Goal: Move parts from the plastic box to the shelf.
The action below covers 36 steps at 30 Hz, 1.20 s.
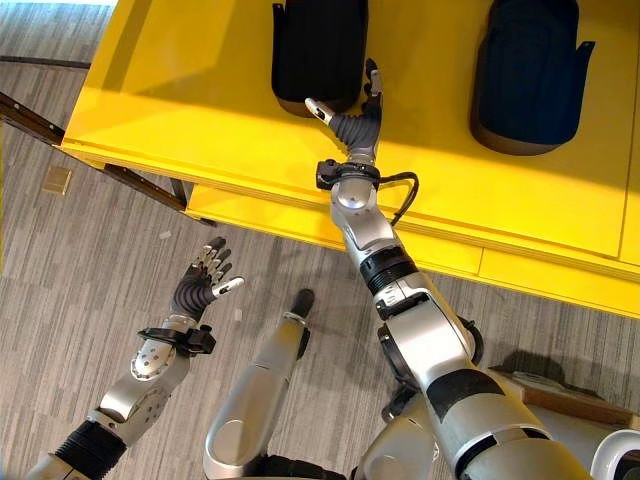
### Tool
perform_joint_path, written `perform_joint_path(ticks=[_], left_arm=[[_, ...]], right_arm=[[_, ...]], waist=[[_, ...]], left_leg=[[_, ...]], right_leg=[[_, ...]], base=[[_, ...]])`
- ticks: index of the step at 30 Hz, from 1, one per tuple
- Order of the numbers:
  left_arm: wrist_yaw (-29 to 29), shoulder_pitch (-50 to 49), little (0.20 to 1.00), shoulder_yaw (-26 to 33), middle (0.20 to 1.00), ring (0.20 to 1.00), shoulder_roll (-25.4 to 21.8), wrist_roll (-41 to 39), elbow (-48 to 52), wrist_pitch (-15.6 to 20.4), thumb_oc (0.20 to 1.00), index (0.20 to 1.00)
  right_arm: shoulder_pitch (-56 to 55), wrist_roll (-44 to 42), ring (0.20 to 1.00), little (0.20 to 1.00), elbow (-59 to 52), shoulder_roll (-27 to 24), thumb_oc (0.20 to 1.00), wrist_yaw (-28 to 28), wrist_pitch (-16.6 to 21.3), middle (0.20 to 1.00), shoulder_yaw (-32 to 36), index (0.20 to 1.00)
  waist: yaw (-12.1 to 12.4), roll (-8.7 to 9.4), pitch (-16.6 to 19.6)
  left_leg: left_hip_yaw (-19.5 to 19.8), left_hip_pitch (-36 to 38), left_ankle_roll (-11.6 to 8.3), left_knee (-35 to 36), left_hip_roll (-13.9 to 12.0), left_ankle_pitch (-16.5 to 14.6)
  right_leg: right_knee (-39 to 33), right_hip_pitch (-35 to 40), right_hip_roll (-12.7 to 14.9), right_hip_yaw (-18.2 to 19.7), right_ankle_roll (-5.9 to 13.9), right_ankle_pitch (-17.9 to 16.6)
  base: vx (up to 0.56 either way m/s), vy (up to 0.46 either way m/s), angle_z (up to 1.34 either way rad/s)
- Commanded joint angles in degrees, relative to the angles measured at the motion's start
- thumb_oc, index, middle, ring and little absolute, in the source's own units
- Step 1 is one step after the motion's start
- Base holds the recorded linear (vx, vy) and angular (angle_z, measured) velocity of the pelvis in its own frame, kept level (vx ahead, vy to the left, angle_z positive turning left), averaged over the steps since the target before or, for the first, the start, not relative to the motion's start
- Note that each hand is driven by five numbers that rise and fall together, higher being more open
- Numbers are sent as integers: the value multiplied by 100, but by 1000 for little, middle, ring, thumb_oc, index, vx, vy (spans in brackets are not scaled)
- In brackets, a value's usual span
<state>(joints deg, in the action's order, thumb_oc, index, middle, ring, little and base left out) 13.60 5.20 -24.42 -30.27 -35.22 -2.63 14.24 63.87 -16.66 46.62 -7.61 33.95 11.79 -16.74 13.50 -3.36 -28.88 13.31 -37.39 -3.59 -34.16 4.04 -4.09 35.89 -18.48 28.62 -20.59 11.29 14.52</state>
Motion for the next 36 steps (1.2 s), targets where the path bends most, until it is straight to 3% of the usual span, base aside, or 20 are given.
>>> perform_joint_path(ticks=[1, 36], left_arm=[[-59, 88, 1000, 108, 1000, 1000, -224, 39, 134, 341, 1000, 1000], [-14, 46, 1000, 131, 1000, 1000, -235, 2, 165, 372, 1000, 1000]], right_arm=[[166, -86, 1000, 1000, 38, 143, 1000, -147, 181, 1000, -3, 1000], [54, -81, 1000, 1000, -59, 616, 1000, -337, 138, 1000, -241, 1000]], waist=[[178, 1, -63], [239, -15, -83]], left_leg=[[-464, 56, 140, -301, -320, -646], [-460, 3, 148, -340, -309, -646]], right_leg=[[172, -297, -183, 229, -261, -365], [263, -329, -168, 204, -236, -338]], base=[[0, 0, 0], [0, 0, 0]])
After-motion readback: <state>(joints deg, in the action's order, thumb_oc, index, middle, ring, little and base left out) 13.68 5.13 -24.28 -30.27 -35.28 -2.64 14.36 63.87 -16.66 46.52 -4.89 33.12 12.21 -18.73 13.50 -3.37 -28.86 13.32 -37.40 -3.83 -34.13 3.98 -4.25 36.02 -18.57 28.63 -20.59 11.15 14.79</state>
